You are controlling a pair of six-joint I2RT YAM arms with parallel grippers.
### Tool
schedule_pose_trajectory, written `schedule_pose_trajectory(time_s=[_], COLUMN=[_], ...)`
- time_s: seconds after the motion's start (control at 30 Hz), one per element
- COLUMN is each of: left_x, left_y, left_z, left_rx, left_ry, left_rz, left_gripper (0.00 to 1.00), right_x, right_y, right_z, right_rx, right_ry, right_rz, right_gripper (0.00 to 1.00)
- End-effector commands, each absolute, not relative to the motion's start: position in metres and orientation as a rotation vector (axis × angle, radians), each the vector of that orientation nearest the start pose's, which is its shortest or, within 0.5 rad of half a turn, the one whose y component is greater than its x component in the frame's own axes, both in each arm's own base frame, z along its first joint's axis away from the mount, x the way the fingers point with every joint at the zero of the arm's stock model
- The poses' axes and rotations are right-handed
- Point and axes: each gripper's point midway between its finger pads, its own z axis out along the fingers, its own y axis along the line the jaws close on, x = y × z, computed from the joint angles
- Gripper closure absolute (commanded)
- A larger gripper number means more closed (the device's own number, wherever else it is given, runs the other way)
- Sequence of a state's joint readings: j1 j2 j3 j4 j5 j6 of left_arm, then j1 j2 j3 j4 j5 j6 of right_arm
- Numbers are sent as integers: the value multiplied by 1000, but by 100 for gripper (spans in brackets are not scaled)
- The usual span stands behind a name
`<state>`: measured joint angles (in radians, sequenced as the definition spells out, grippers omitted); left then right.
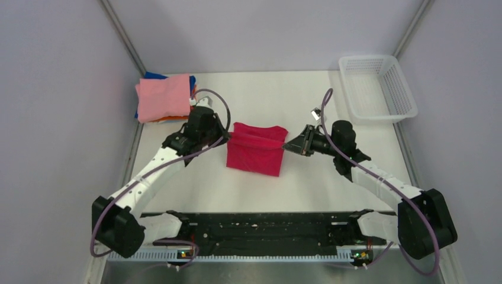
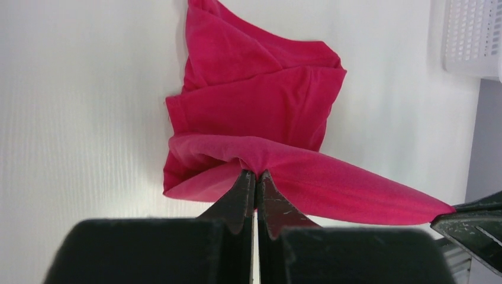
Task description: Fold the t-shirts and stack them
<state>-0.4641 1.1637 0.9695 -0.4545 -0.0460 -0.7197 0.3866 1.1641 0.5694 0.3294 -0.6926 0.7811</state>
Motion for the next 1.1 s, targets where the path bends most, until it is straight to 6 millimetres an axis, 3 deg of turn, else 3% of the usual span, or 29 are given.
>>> schedule_pose_trajectory(time_s=[0.0, 0.27, 0.57, 0.73, 1.0, 1.03, 1.07], left_x=[346, 386, 428, 440, 457, 459, 460], left_y=[-175, -174, -185, -191, -184, -184, -184], left_z=[214, 190, 156, 128, 110, 110, 108], left_rx=[-312, -357, -292, -297, -351, -348, -348], left_ry=[2173, 2249, 2345, 2454, 2452, 2451, 2455], left_rz=[-559, -556, -574, -593, -534, -533, -533], left_gripper=[100, 100, 100, 100, 100, 97, 84], right_x=[278, 309, 353, 370, 401, 405, 408], right_y=[245, 238, 231, 228, 226, 226, 226], right_z=[218, 208, 174, 154, 124, 122, 121], right_rx=[-165, -86, -4, 19, 42, 39, 39], right_ry=[1914, 1919, 1980, 2014, 2063, 2065, 2068], right_rz=[1396, 1407, 1374, 1361, 1318, 1314, 1312], right_gripper=[100, 100, 100, 100, 100, 98, 91])
